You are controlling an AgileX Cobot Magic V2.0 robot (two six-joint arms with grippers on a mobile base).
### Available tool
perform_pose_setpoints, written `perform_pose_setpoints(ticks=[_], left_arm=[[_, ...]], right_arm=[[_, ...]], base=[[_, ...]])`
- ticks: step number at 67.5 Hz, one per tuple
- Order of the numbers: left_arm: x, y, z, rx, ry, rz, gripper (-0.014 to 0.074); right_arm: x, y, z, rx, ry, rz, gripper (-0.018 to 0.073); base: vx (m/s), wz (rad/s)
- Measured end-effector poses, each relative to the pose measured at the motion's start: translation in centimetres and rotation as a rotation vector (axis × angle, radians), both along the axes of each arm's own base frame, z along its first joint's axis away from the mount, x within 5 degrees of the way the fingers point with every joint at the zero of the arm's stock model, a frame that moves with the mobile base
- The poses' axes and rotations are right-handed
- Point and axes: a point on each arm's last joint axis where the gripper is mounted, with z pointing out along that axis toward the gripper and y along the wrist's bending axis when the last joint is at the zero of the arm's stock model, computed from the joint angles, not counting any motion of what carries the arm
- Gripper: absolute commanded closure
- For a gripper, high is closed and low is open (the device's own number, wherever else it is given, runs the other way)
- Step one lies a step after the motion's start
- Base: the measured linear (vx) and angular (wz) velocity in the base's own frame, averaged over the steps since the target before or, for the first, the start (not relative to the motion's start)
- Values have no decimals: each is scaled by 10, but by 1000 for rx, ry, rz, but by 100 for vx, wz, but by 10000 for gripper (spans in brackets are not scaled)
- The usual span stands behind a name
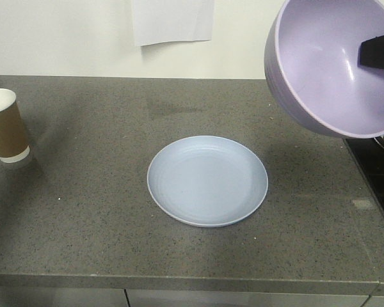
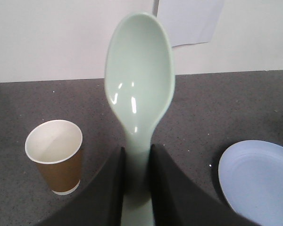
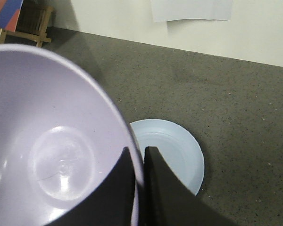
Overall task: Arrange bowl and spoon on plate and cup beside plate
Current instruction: 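Drive closer and center the base in front of the plate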
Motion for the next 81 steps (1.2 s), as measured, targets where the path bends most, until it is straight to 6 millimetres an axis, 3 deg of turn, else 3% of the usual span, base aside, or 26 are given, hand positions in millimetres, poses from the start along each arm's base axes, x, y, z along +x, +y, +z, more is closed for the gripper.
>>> perform_pose_setpoints(ticks=[81], left_arm=[[0, 0, 0, 0, 0, 0, 603]], right_arm=[[0, 0, 0, 0, 1, 1, 565]], base=[[4, 0]])
